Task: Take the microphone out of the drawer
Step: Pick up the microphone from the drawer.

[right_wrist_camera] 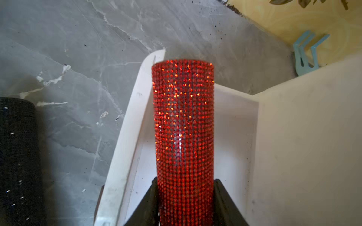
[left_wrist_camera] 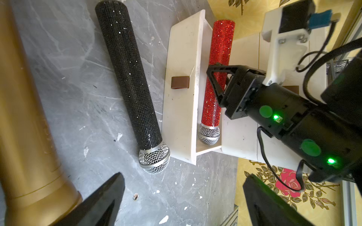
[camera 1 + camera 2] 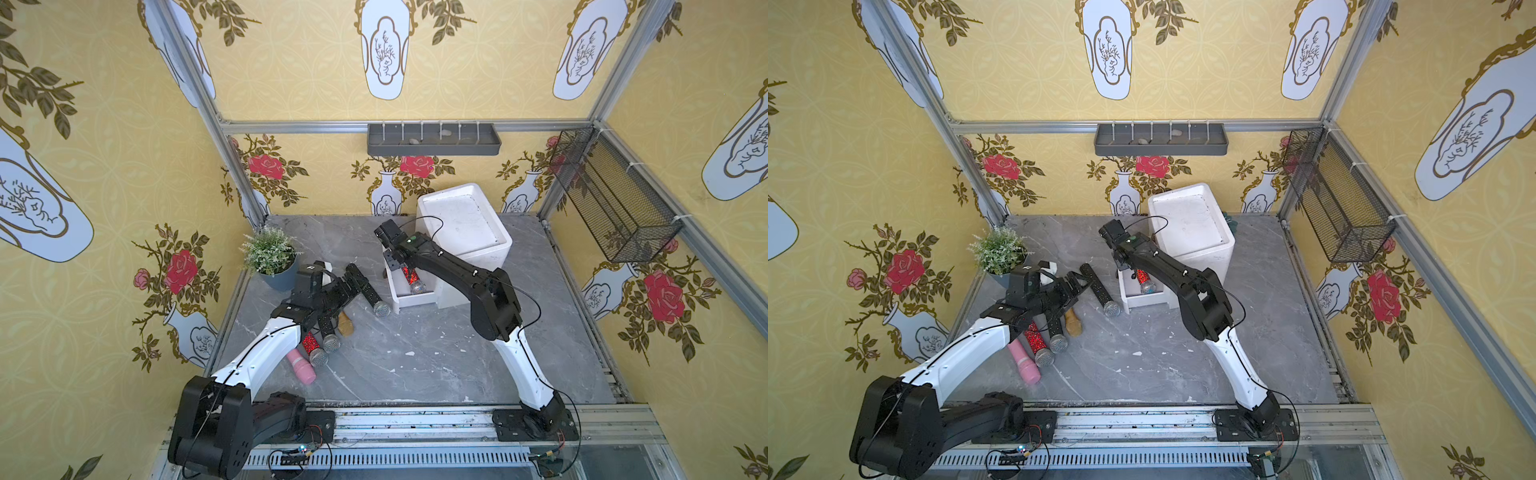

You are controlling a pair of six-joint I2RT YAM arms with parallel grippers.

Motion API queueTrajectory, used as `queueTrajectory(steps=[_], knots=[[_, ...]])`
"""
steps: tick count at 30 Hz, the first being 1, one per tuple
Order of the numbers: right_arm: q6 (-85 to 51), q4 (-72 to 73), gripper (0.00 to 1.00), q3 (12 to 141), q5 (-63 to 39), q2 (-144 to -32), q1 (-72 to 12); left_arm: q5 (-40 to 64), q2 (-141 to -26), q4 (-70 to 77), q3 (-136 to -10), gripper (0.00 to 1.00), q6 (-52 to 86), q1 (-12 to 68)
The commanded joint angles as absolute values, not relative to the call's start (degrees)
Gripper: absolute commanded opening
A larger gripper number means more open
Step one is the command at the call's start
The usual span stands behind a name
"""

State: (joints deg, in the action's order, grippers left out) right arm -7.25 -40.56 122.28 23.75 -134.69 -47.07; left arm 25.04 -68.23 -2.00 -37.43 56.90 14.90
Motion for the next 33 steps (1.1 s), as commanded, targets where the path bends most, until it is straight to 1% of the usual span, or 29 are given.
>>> queueTrajectory(steps=[1, 7, 15, 21, 25, 29, 33], knots=[[-6.3, -39.7, 0.25, 122.9, 25.5, -132.8, -47.5, 24.3, -67.9, -1.4, -37.0, 1.0, 56.0, 14.9], [-5.7, -39.1, 0.24, 124.2, 25.9, -130.3, -49.0, 22.7, -66.8, -2.6, -36.8, 1.0, 55.3, 14.8], [-6.3, -38.3, 0.23, 126.1, 23.9, -128.2, -52.1, 18.6, -63.3, -6.7, -37.0, 1.0, 53.2, 14.0], [-10.0, -38.6, 0.23, 127.2, 17.0, -127.9, -53.9, 14.3, -57.3, -11.8, -35.9, 1.0, 50.9, 10.4], [-12.8, -36.6, 0.23, 125.9, 11.6, -128.3, -55.9, 13.9, -52.8, -15.0, -34.8, 1.0, 49.3, 5.5], [-15.3, -34.5, 0.23, 124.9, 7.5, -130.5, -58.1, 13.8, -49.6, -18.0, -34.8, 1.0, 47.7, 1.8], [-17.7, -33.7, 0.23, 124.9, 5.9, -133.7, -60.6, 13.9, -48.1, -19.3, -34.7, 1.0, 47.1, 0.4]])
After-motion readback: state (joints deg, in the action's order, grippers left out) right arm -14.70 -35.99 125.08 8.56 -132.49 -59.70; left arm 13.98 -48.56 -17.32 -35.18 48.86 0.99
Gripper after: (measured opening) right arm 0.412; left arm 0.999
